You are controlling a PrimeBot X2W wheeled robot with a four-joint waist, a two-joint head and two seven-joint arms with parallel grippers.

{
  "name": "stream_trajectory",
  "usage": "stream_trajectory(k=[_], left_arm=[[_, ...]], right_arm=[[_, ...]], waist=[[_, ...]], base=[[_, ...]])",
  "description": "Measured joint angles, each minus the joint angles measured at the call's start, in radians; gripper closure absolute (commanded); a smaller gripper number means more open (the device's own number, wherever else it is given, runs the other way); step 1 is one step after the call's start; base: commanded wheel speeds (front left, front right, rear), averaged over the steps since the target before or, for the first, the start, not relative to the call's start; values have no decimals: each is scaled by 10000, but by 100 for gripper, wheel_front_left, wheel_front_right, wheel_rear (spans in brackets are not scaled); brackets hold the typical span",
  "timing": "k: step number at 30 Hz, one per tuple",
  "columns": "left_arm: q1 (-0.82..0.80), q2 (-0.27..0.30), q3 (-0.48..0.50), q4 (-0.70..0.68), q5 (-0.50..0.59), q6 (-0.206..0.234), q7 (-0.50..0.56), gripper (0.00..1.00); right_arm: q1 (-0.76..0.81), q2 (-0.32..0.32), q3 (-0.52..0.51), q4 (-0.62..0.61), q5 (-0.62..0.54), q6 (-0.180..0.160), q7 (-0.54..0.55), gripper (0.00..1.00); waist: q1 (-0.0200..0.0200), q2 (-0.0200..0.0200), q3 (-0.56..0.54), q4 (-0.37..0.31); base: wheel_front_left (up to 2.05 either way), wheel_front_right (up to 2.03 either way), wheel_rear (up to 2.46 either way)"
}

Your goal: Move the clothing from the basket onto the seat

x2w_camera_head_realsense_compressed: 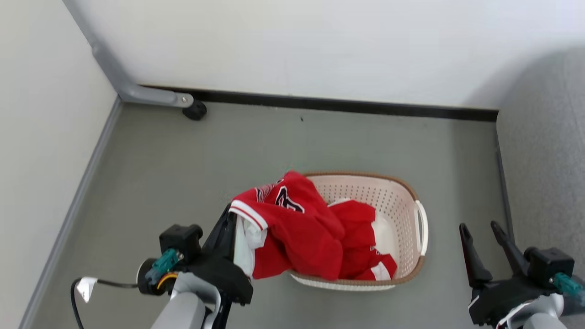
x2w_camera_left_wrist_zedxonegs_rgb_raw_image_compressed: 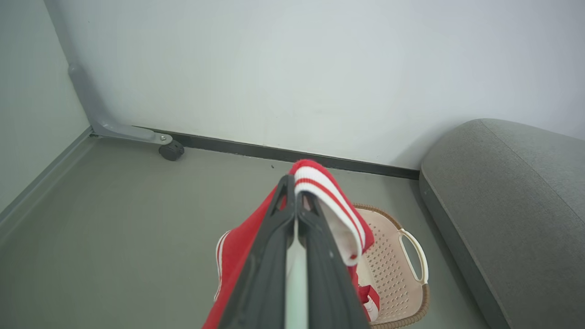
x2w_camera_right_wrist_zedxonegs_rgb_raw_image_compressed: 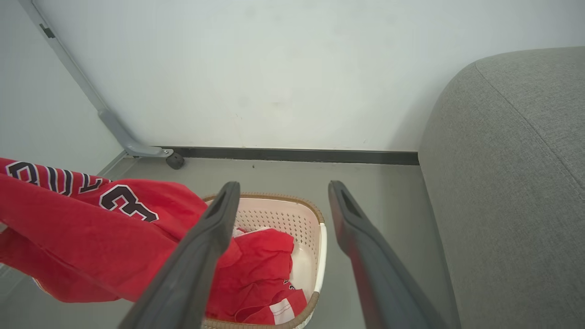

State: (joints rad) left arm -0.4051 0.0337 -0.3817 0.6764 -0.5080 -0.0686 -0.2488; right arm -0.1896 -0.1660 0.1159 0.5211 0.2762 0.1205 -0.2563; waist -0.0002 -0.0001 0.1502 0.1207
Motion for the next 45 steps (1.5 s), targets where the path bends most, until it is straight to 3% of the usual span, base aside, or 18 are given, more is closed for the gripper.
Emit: stream_trajectory(k=[16,45], left_arm=[[1794,566,520,-2048,107,437,-4,100],[2405,905,857,-3655,209,865,-6,100]], right_arm=[[1144,196,23,-311,-44,27,0,0],[1359,167,376,-662,-136,27,2,0]], waist=[[1,-1,-1952,178],[2,1,-2249,404]], base=[[0,0,0],[0,0,0]])
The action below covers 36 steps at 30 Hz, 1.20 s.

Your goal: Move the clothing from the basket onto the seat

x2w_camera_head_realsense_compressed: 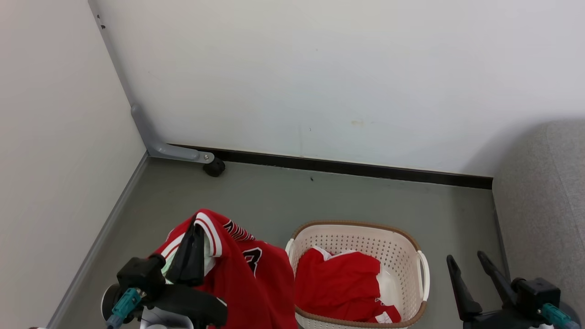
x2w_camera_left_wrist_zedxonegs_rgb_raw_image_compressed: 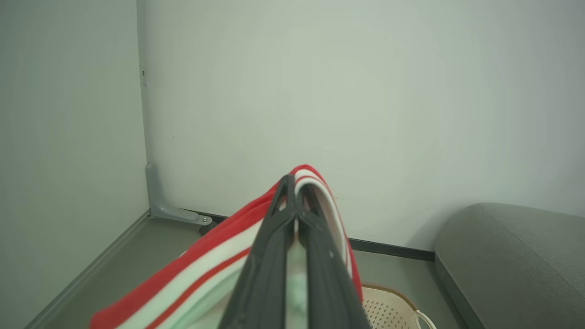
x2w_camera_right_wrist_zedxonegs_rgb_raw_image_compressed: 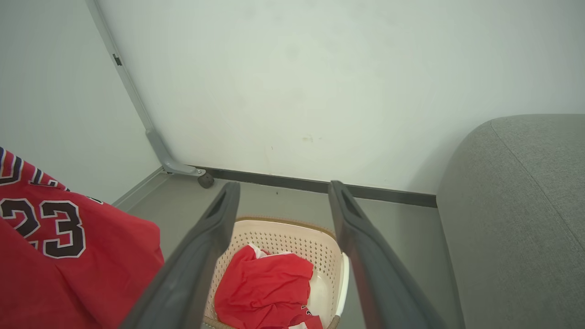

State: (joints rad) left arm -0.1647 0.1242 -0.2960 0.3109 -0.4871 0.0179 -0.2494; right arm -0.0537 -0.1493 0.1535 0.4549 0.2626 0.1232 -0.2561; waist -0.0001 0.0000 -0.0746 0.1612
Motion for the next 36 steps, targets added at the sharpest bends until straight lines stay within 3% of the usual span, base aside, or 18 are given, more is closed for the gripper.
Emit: stream_trajectory(k=[11,22,36], left_arm=[[102,31,-113,-397,50,0,12,100],[6,-29,-552,-782,219,-40,276,100],[-330,-330,-1618,-1498,502,-456,635,100]], right_arm=[[-803,-6,1590,-548,-84,2,-2,0],[-2053,362,5701,-681,-44,4,-2,0],[-3553,491,6535,-171,621,4,-4,0]], waist=[[2,0,37,5],[1,0,101,79],[2,0,251,659]], base=[[0,0,0],[0,0,0],[0,0,0]])
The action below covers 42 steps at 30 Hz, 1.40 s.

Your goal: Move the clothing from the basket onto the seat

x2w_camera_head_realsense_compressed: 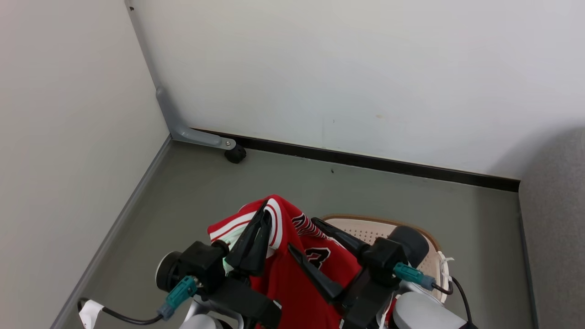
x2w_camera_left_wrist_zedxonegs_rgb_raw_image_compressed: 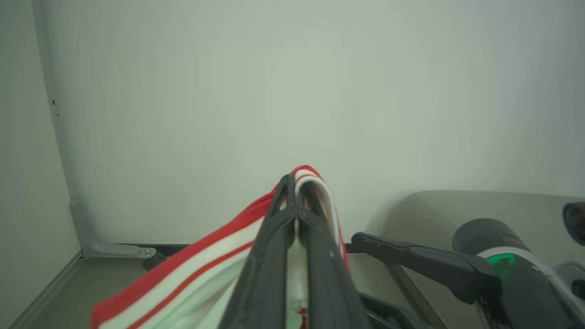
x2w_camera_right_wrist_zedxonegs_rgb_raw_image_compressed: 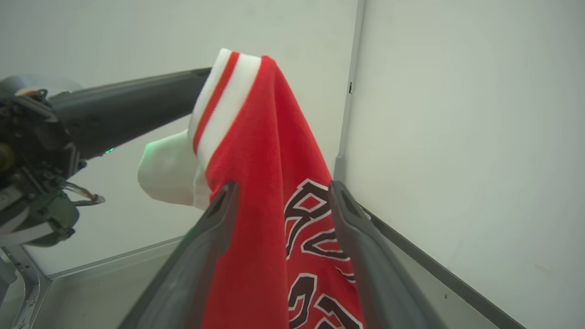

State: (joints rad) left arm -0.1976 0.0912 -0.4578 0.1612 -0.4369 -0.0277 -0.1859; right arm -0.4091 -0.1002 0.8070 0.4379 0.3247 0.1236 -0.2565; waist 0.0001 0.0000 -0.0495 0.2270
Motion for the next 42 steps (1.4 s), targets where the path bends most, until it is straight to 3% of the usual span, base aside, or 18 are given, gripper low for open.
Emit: stream_trajectory(k=[15,23,24,25,26,27,28,42], left_arm=[[-131,-113,-437,-309,-2,-81,272,100],[-188,-127,-464,-476,-12,-82,395,100],[-188,-128,-477,-495,-15,-82,405,100],[-188,-128,-493,-512,-17,-86,405,100],[-188,-130,-518,-535,-19,-88,408,100],[-188,-132,-541,-560,-33,-88,439,100],[-188,-134,-568,-581,-33,-88,449,100],[-187,-163,-575,-663,-173,-138,525,97]], right_arm=[[-855,132,926,784,650,0,0,0],[-1207,-153,1034,974,920,0,0,0],[-1233,-174,1055,1039,978,0,0,9],[-1268,-188,1085,1106,1032,0,0,53],[-1305,-196,1127,1147,1085,0,0,78],[-1331,-192,1175,1164,1104,0,0,78],[-1355,-186,1244,1174,1154,0,0,100],[-1404,-161,1707,1202,1804,0,0,100]], waist=[[0,0,137,539],[-2,0,123,580],[-1,0,119,580],[-2,0,115,580],[-1,0,112,580],[-2,0,110,579],[-1,0,108,580],[-1,0,150,594]], base=[[0,0,0],[0,0,0],[0,0,0],[0,0,0],[0,0,0],[0,0,0],[0,0,0],[0,0,0]])
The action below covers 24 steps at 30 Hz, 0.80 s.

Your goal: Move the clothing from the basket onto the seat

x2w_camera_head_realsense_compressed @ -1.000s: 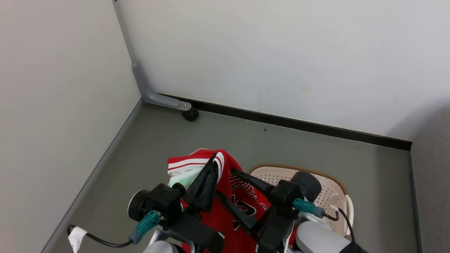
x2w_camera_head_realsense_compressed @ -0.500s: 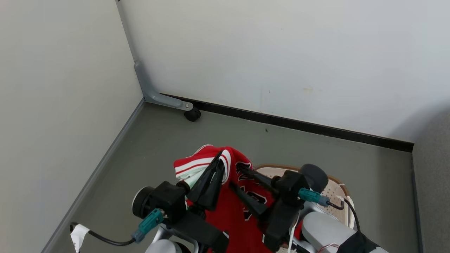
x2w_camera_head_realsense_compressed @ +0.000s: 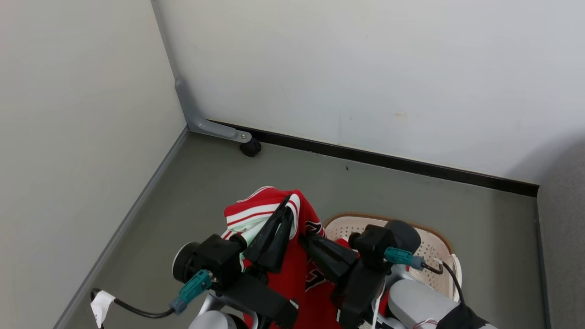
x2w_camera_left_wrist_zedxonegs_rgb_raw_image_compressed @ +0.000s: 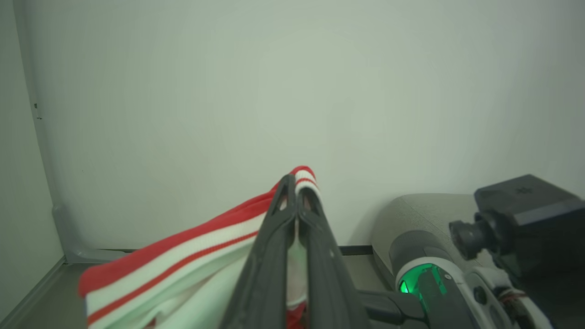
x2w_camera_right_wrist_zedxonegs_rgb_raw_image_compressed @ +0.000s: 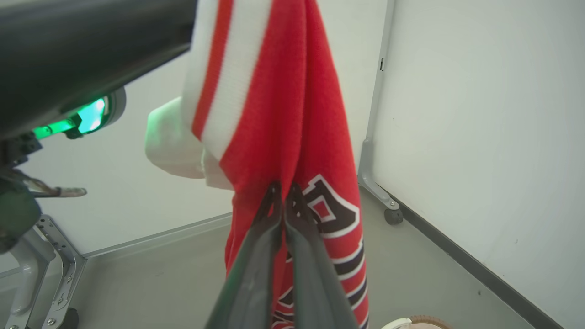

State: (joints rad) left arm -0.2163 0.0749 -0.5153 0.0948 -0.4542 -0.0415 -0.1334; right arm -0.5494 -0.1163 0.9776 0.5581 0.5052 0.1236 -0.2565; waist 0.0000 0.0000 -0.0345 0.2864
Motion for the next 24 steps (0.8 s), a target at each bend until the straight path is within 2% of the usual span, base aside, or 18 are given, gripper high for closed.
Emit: stream_trajectory(k=[2,5,7,8,24], left_arm=[[2,6,56,0,-19,67,0,83],[19,44,174,-4,-21,128,-2,55],[100,155,272,-8,-19,230,-2,8],[147,198,288,-4,-19,251,-2,0],[574,286,213,-38,-17,414,-2,0]], right_arm=[[1,-36,-42,-35,113,0,0,100],[1,-186,-159,-105,236,0,0,100],[2,-261,-244,-150,301,0,0,100],[2,-305,-311,-180,357,0,0,100],[14,-1193,-1379,-531,610,0,2,100]], waist=[[0,0,11,-21],[0,0,20,-78],[0,0,24,-156],[0,0,25,-199],[0,0,89,-1104]], base=[[0,0,0],[0,0,0],[0,0,0],[0,0,0],[0,0,0]])
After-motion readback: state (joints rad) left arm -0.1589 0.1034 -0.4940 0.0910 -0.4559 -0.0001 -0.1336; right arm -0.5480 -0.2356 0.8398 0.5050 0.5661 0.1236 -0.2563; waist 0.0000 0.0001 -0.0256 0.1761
